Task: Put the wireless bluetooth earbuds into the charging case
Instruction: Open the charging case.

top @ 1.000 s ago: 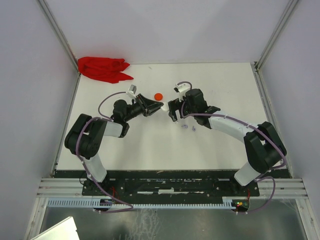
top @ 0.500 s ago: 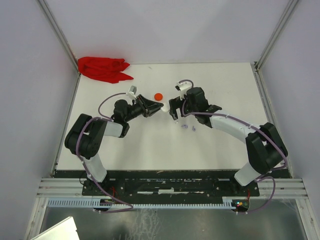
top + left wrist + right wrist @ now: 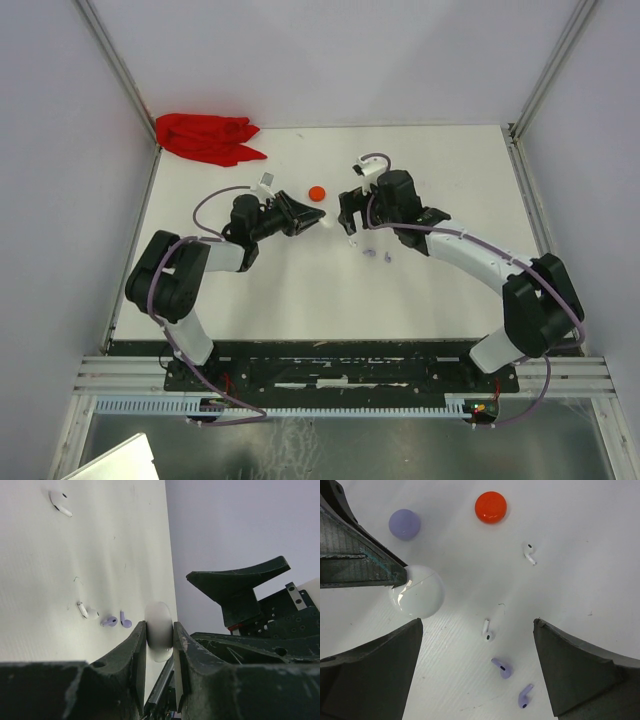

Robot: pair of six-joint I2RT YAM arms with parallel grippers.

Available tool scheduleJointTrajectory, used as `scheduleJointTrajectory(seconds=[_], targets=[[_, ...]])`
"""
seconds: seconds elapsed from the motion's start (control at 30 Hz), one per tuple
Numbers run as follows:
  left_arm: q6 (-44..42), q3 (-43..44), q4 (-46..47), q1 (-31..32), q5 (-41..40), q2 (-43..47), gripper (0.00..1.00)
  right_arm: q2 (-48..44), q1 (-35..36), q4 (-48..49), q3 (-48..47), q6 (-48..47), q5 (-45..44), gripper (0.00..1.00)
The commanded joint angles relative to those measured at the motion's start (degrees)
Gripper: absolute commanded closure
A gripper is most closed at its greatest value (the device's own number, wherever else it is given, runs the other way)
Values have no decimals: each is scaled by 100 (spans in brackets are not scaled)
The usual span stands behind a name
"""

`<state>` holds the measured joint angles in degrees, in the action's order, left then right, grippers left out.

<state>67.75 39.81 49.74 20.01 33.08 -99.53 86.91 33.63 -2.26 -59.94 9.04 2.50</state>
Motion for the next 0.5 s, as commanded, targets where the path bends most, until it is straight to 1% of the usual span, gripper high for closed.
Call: scheduleJointTrajectory(seconds=[0.0,0.33,0.47], targets=[[-225,226,132,46,41,277,97,264,-14,191,-262,112,59,0],[-39,171,242,195,110,390,97,841,-11,384,-534,231,224,0],[146,92,462,255,135,346,97,959,-7,466,-669,279,308,0]])
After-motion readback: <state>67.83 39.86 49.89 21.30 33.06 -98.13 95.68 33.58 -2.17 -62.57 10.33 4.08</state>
